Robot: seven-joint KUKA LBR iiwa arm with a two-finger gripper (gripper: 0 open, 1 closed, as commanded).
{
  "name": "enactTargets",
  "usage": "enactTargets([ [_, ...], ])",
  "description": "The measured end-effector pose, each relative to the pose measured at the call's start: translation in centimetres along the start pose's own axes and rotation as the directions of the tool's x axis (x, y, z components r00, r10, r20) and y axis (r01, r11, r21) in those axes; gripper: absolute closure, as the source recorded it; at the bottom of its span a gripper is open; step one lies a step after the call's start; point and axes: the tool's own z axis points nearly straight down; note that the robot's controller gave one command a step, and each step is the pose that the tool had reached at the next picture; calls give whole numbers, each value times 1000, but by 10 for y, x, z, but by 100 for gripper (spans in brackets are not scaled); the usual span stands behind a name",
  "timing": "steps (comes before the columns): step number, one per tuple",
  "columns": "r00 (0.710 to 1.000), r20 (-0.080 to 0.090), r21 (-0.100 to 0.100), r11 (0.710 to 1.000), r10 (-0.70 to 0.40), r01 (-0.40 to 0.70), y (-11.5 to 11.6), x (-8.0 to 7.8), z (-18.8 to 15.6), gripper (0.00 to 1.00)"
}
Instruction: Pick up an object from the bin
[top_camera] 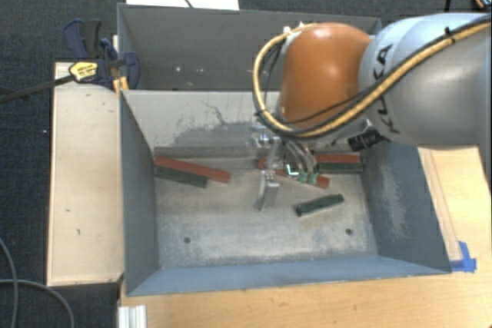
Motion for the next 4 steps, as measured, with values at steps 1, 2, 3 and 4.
enactTargets([
  [1, 993, 3, 1, 993, -117, 117, 18, -7, 17, 0],
  [2, 999, 2, 2, 999, 41, -41, -35, -12, 22, 0],
  [3, 996, 1, 4, 996, 90, -90, -109, 15, 63, 0],
  [4, 1000, 1, 3, 1000, 19, -19, -165, -5, 125, 0],
])
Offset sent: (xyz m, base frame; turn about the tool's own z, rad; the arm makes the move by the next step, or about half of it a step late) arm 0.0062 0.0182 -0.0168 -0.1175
